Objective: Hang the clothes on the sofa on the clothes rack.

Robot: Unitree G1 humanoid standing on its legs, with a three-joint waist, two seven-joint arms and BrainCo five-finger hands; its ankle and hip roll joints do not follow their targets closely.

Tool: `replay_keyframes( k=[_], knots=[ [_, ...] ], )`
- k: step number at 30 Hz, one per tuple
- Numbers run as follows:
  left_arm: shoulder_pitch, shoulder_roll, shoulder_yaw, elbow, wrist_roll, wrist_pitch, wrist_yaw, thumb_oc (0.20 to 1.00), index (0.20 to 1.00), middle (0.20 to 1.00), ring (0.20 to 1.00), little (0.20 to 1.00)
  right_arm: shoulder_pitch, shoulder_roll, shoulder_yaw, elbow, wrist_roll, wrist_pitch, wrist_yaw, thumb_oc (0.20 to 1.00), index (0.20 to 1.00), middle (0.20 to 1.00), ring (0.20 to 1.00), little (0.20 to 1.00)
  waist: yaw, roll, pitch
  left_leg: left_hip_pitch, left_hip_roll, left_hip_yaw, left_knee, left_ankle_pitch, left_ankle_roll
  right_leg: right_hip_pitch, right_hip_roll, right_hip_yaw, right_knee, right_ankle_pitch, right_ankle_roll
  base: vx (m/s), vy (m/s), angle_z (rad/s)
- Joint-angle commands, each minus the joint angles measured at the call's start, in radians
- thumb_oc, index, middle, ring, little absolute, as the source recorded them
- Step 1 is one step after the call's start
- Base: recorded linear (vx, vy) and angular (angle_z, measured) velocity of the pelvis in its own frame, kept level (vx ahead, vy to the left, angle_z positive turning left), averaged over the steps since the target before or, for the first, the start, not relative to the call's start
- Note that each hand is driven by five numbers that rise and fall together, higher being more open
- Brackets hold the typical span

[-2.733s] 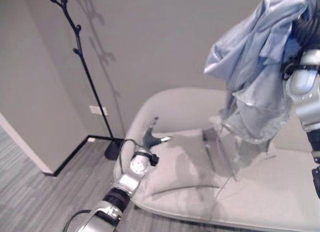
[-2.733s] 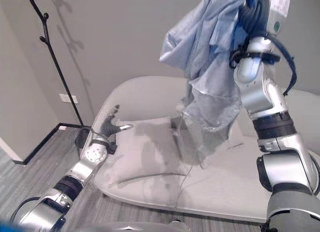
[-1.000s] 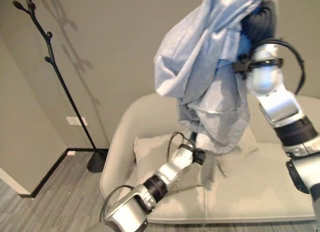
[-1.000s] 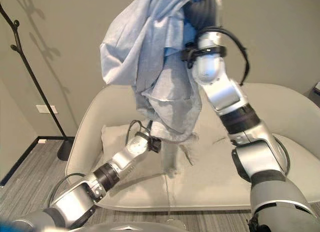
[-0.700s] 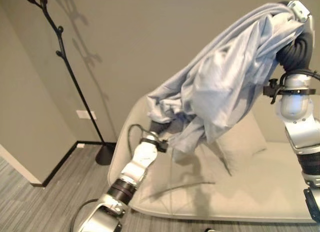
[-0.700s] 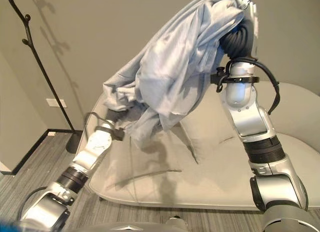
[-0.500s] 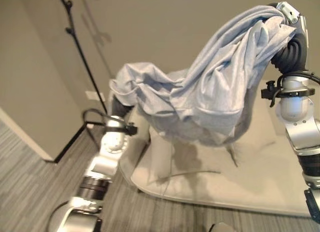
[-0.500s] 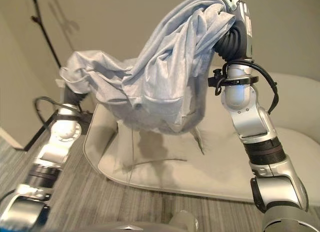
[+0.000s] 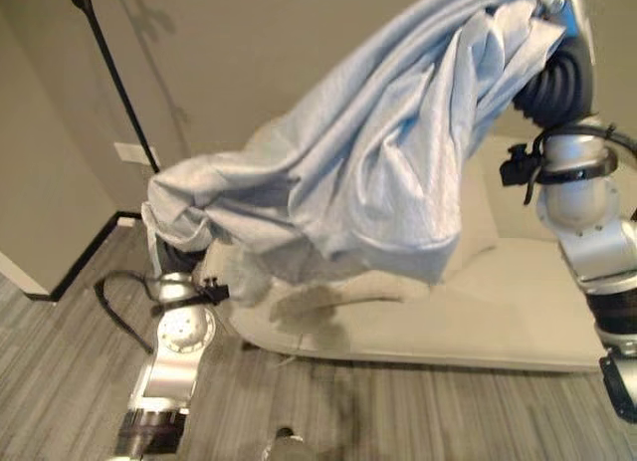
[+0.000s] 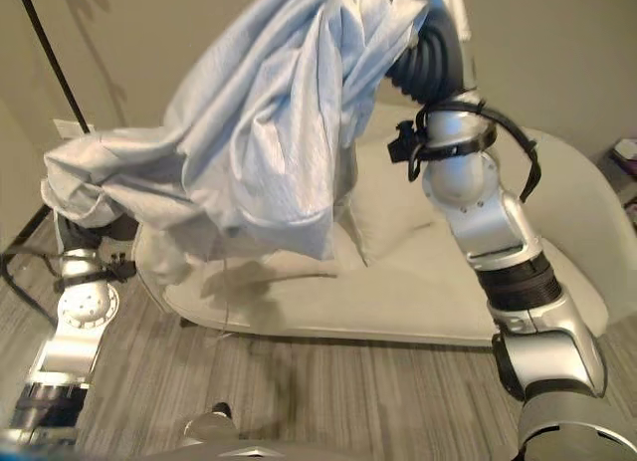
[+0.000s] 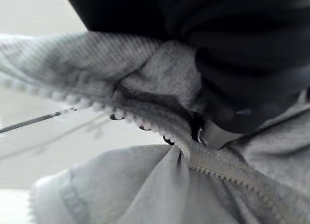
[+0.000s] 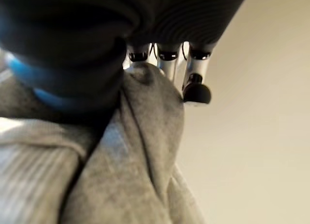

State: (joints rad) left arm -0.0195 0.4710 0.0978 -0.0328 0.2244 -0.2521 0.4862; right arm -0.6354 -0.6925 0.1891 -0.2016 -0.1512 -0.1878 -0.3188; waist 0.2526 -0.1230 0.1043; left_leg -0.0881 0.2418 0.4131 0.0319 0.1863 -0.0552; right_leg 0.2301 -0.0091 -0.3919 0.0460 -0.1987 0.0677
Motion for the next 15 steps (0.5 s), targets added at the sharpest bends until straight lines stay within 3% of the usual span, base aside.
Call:
replay_keyframes(
  k=[1,2,5,6,8,10,11,13,15],
  knots=[
    [0.03,0.06,0.058,-0.018,0.042,-0.006,0.014,0.2,0.2,0.2,0.2,0.2,-0.017,0.019,-0.131,0.022,0.028,-0.01,-0.058,0.2,0.2,0.2,0.2,0.2,0.021,-0.003,-0.02,-0.171,0.044,-0.053,-0.096,0.215,-0.147,0.066,0.002,-0.008,-0.047,0.018,-0.02,-0.25,-0.038,0.57],
    [0.037,0.057,0.059,-0.019,0.041,-0.006,0.011,0.2,0.2,0.2,0.2,0.2,0.01,0.017,-0.132,0.022,0.031,-0.008,-0.054,0.2,0.2,0.2,0.2,0.2,0.013,0.002,-0.013,-0.165,0.053,-0.068,-0.088,0.209,-0.165,0.068,0.004,-0.01,-0.06,0.028,-0.023,-0.42,-0.048,0.44],
    [0.057,0.051,0.066,-0.047,0.044,-0.023,0.008,0.2,0.2,0.2,0.2,0.2,0.051,0.004,-0.111,0.025,0.042,-0.007,-0.038,0.2,0.2,0.2,0.2,0.2,-0.001,-0.005,-0.004,-0.115,0.078,-0.017,0.057,0.113,-0.129,0.021,-0.04,-0.07,-0.086,0.087,-0.025,-0.31,0.023,0.42],
    [0.064,0.043,0.063,-0.055,0.043,-0.029,0.014,0.2,0.2,0.2,0.2,0.2,0.056,0.001,-0.102,0.027,0.044,-0.01,-0.037,0.2,0.2,0.2,0.2,0.2,-0.007,-0.009,-0.01,-0.1,0.085,-0.02,0.134,0.051,-0.122,0.015,-0.061,-0.087,-0.095,0.102,-0.02,-0.31,0.114,0.29],
    [0.067,0.02,0.052,-0.056,0.028,-0.038,0.019,0.2,0.2,0.2,0.2,0.2,0.07,0.003,-0.094,0.035,0.045,-0.012,-0.029,0.2,0.2,0.2,0.2,0.2,-0.026,-0.008,-0.035,-0.025,0.1,-0.036,0.174,-0.03,-0.113,-0.006,-0.091,-0.126,-0.109,0.125,-0.008,-0.11,0.196,0.31],
    [0.07,0.005,0.038,-0.046,0.021,-0.046,0.02,0.2,0.2,0.2,0.2,0.2,0.09,0.002,-0.1,0.031,0.048,-0.017,-0.018,0.2,0.2,0.2,0.2,0.2,-0.054,0.003,-0.066,0.057,0.113,-0.059,0.155,-0.059,-0.118,-0.021,-0.115,-0.154,-0.112,0.139,0.012,-0.02,0.302,0.46],
    [0.065,0.003,0.031,-0.046,0.019,-0.048,0.021,0.2,0.2,0.2,0.2,0.2,0.095,-0.001,-0.101,0.035,0.043,-0.017,-0.014,0.2,0.2,0.2,0.2,0.2,-0.068,0.009,-0.078,0.094,0.139,-0.06,0.138,-0.048,-0.123,-0.034,-0.134,-0.169,-0.107,0.144,0.021,-0.01,0.396,0.44],
    [0.062,-0.004,0.018,-0.052,0.014,-0.052,0.022,0.2,0.2,0.2,0.2,0.2,0.114,-0.011,-0.106,0.043,0.03,-0.015,-0.014,0.2,0.2,0.2,0.2,0.2,-0.101,0.028,-0.096,0.152,0.209,-0.036,0.078,0.025,-0.144,-0.055,-0.176,-0.21,-0.081,0.148,0.041,-0.02,0.427,0.59],
    [0.059,-0.009,0.004,-0.061,0.009,-0.051,0.028,0.2,0.2,0.2,0.2,0.2,0.131,-0.016,-0.117,0.044,0.027,-0.013,-0.027,0.2,0.2,0.2,0.2,0.2,-0.123,0.043,-0.104,0.17,0.278,0.0,0.032,0.135,-0.188,-0.064,-0.215,-0.248,-0.062,0.157,0.06,-0.02,0.344,0.8]
  ],
)
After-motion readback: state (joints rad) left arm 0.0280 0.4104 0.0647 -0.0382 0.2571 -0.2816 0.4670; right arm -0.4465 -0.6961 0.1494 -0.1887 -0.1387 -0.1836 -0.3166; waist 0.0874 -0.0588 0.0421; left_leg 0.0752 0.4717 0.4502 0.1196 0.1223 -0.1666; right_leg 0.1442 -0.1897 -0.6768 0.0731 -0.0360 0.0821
